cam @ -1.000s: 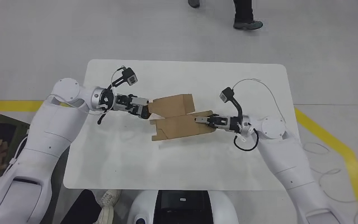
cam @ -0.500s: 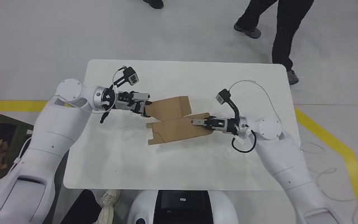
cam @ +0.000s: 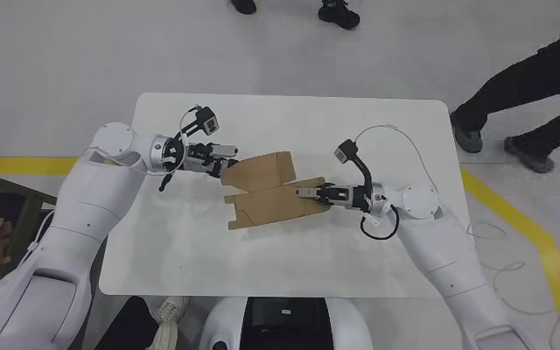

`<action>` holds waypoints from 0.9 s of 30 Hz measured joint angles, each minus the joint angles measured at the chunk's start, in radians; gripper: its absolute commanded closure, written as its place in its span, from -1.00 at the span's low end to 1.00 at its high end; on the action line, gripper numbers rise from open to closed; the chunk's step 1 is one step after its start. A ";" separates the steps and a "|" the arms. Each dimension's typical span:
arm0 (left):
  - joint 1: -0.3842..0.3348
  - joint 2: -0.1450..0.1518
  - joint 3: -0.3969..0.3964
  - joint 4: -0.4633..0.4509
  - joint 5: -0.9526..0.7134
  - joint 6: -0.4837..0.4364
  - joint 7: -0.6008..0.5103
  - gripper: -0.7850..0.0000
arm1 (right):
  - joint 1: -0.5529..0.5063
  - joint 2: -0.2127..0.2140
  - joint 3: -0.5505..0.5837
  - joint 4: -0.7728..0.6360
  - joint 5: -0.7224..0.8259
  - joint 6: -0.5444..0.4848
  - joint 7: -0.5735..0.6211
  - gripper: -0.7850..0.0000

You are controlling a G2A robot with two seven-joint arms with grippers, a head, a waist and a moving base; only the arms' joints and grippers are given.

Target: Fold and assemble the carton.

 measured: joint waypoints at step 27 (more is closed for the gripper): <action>-0.010 -0.018 0.025 0.028 0.171 0.005 0.034 0.55 | -0.014 0.012 0.017 -0.035 -0.040 0.025 -0.027 1.00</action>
